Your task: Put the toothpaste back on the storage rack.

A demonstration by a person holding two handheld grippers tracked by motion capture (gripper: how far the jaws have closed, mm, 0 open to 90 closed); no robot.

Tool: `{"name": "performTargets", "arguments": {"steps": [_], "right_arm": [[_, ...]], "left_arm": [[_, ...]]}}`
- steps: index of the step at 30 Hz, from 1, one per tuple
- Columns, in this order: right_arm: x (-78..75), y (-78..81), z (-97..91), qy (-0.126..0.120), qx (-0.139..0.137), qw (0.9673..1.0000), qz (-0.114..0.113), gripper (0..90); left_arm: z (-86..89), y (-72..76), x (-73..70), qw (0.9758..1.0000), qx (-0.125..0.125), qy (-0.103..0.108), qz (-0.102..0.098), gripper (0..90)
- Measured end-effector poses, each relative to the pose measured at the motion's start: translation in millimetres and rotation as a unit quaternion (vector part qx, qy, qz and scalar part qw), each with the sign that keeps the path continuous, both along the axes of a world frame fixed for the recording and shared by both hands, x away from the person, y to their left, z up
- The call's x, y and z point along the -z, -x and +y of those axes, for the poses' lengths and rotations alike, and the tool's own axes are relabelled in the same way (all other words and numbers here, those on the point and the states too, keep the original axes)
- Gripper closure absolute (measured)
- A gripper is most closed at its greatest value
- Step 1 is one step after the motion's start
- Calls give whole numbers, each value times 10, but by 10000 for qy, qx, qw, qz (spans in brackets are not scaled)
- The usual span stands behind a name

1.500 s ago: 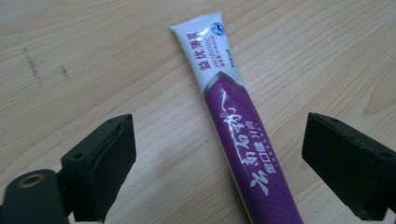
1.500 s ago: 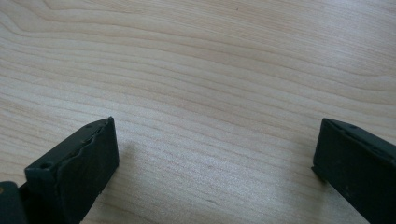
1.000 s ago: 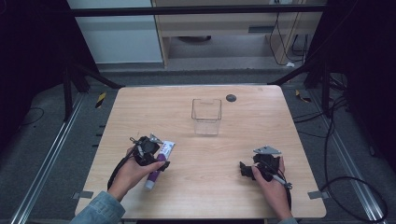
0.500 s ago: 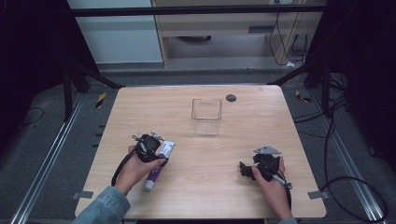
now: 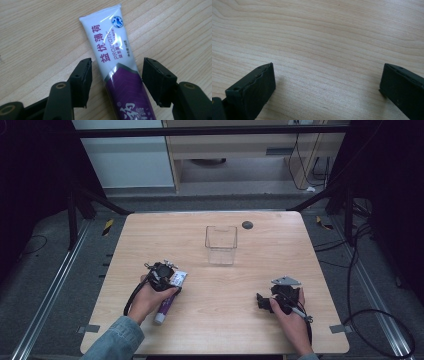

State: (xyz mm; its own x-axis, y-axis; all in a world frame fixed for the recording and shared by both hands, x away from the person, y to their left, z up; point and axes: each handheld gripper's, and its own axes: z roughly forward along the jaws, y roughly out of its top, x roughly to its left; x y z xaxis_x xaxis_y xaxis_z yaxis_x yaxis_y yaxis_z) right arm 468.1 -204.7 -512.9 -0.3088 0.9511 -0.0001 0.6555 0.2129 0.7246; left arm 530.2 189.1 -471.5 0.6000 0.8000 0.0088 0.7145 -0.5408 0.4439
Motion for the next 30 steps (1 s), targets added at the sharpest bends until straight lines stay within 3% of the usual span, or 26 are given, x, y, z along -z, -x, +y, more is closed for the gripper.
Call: {"name": "performTargets", "arguments": {"steps": [9,30], "right_arm": [[0,0,-1,5,-4,10000,3,3],[0,0,-1,5,-4,10000,1,3]], "left_arm": [[-46,-37,24,10000,29,-48,7,452],[-119,-78,2,9989,458,-97,47,604]]}}
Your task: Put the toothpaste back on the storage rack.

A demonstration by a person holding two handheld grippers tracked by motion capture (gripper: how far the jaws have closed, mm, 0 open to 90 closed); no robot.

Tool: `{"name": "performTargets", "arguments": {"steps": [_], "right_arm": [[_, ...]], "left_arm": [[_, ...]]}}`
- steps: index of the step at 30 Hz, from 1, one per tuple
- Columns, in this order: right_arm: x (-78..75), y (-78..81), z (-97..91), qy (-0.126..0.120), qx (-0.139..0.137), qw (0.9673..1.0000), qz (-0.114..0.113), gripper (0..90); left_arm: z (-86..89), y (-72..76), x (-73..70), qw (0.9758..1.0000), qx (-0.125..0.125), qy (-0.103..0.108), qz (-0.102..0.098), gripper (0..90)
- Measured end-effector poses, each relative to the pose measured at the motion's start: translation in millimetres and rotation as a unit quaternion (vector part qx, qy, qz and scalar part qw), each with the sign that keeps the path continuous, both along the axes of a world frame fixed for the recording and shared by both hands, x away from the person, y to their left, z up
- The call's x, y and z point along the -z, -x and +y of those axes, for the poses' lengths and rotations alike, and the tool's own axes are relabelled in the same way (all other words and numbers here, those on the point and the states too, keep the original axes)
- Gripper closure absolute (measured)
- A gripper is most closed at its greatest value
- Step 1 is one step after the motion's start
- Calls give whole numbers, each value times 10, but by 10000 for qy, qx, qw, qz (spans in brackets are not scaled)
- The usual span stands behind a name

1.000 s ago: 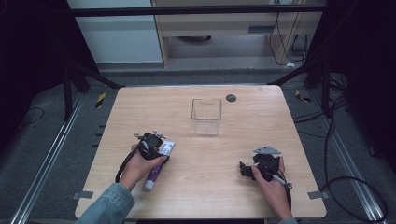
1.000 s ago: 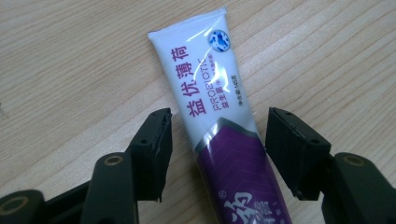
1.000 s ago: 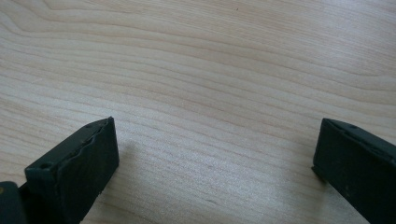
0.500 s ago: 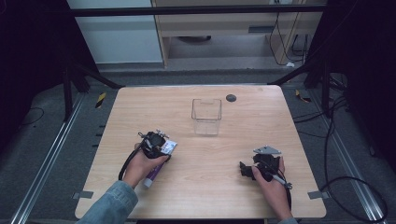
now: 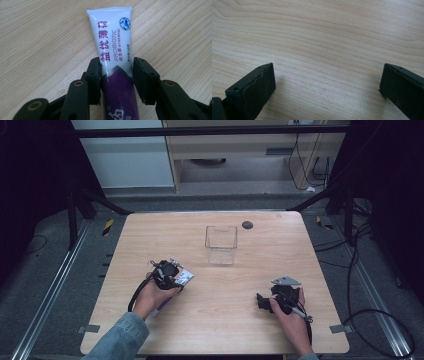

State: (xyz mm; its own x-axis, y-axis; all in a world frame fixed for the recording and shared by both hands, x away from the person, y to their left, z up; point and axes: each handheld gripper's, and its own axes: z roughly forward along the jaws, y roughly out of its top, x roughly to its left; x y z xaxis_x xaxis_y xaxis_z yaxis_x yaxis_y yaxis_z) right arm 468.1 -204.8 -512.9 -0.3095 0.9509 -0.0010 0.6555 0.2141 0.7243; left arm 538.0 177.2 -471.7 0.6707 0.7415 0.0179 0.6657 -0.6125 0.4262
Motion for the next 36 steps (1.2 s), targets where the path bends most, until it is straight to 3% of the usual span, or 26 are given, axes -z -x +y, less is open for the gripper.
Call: {"name": "performTargets", "arguments": {"steps": [4,7,18,25,36], "right_arm": [[0,0,0,3,-2,10000,0,3],[0,0,0,-1,0,10000,0,3],[0,0,1,-5,2,10000,0,3],[0,0,1,-5,2,10000,-2,3],[0,0,0,-1,0,10000,1,3]], "left_arm": [[-31,21,-18,9999,134,-77,-32,660],[-13,23,-57,9997,214,1,-68,750],[-14,79,-102,9990,433,40,-135,787],[2,95,-269,9978,384,319,-441,790],[-33,106,-570,9929,325,664,-936,790]]}}
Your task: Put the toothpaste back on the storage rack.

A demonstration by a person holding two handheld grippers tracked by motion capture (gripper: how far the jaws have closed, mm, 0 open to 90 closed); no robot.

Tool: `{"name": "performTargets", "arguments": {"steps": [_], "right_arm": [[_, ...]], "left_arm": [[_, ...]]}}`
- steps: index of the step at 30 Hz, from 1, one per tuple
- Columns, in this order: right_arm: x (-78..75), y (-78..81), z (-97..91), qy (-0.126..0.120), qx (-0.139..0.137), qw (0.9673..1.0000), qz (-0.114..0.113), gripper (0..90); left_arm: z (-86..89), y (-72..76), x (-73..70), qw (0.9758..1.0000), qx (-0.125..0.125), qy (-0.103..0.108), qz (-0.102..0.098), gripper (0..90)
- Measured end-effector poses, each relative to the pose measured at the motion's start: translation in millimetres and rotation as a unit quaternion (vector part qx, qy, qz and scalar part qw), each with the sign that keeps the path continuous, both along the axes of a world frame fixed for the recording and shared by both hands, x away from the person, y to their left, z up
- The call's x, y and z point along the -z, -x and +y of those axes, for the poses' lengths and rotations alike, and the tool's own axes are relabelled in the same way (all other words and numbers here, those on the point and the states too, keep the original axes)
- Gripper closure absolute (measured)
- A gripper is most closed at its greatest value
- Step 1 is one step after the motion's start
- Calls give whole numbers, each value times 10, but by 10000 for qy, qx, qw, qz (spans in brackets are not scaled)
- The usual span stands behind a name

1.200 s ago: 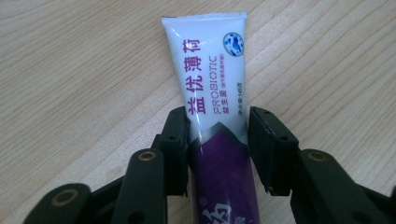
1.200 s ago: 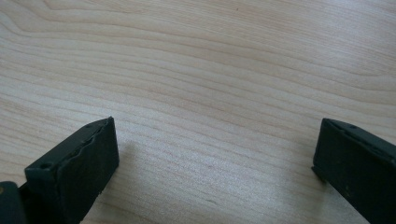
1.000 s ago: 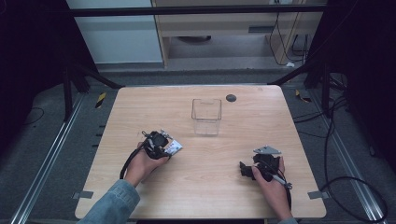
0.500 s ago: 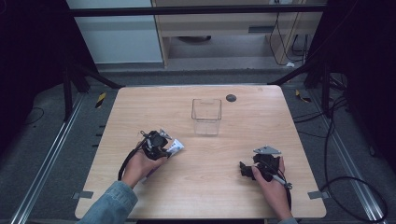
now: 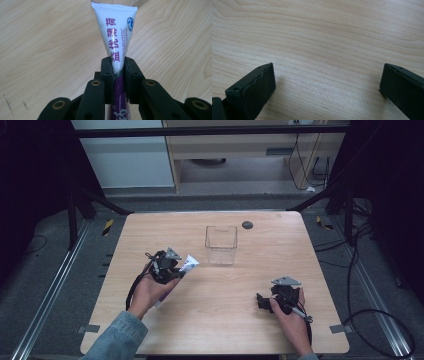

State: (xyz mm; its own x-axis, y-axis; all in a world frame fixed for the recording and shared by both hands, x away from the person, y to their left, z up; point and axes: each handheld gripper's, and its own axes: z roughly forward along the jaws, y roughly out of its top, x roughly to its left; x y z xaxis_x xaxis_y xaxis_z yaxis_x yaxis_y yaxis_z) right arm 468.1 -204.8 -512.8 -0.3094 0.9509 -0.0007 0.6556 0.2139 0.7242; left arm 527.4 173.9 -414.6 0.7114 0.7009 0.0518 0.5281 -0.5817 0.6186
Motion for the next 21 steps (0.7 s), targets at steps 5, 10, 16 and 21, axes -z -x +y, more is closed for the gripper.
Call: {"name": "performTargets", "arguments": {"steps": [5,10,16,21], "right_arm": [[0,0,1,-3,2,10000,-2,3],[0,-1,1,-3,2,10000,-2,3],[0,0,1,-3,4,10000,-2,3],[0,0,1,-2,2,10000,-3,3]], "left_arm": [[-34,-20,-90,9998,-32,172,-107,791],[-80,-27,-195,9994,-15,270,-235,792],[-127,-32,-333,9987,16,327,-383,792],[-155,-42,-428,9980,16,395,-485,793]]}}
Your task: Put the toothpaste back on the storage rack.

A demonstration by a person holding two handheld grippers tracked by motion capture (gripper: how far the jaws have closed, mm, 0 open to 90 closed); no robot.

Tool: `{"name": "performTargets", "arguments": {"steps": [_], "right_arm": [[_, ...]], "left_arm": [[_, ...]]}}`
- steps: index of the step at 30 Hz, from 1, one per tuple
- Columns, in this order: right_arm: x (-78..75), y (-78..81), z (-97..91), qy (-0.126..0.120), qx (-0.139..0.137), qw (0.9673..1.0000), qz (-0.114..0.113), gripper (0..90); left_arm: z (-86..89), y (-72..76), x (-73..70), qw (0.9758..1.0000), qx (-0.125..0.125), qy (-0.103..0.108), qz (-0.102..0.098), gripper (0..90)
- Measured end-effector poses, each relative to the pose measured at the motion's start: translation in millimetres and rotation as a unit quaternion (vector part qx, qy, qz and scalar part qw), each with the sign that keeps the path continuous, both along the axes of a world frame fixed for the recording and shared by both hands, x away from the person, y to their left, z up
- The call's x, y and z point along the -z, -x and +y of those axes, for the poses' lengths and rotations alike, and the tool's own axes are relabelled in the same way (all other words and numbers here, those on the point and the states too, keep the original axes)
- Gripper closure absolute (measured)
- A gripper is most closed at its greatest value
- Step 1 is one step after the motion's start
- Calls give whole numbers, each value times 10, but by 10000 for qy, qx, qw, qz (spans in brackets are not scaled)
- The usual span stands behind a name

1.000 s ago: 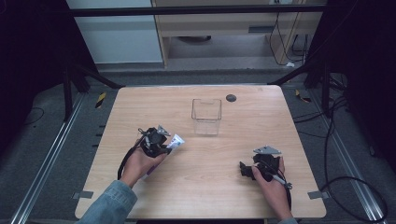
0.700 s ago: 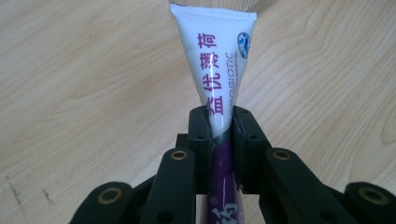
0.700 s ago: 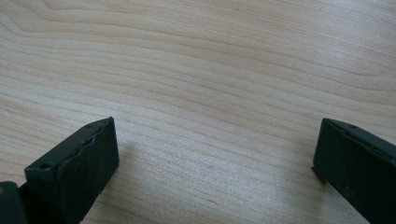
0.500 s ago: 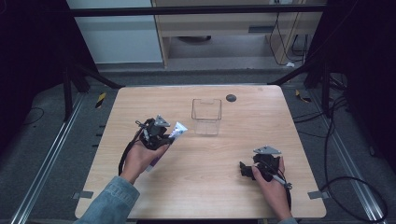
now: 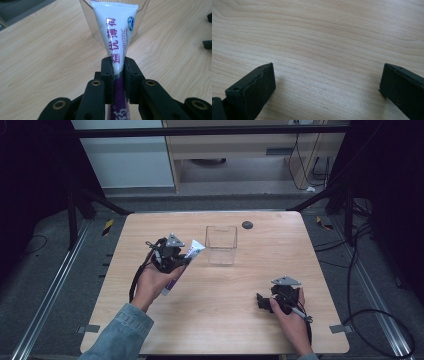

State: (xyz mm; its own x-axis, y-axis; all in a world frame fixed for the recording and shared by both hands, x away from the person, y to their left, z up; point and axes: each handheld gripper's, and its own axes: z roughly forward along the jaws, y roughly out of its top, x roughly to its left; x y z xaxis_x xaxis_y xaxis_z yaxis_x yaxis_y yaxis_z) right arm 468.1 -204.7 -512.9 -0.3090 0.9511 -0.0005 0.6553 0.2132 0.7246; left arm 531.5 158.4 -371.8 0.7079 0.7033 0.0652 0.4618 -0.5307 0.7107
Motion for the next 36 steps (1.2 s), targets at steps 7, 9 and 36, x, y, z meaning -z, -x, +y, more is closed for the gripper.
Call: {"name": "performTargets", "arguments": {"steps": [7,9,36], "right_arm": [[0,0,0,-2,0,10000,0,3],[0,0,0,-1,2,10000,1,3],[0,0,0,-7,0,10000,-1,3]], "left_arm": [[-54,-45,-91,10000,38,47,-55,793],[-67,-63,-118,9999,50,92,-72,793],[-392,-310,-531,9989,93,187,-417,794]]}}
